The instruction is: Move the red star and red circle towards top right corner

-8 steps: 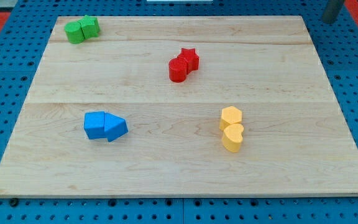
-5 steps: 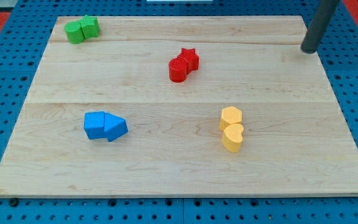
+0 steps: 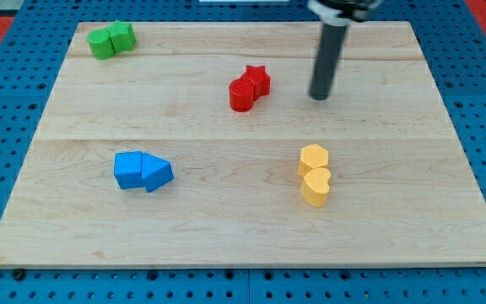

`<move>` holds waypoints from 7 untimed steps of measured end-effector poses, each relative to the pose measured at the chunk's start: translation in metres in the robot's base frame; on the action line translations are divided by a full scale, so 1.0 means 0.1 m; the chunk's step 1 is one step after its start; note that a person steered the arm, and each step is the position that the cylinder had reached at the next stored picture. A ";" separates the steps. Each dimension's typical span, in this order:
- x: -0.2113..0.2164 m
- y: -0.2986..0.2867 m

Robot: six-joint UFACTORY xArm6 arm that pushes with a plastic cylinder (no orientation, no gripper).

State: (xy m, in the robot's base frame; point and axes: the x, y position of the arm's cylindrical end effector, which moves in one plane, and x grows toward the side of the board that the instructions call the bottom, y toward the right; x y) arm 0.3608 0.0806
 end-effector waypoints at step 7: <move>-0.19 -1.24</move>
State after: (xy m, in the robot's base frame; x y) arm 0.3417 -0.0430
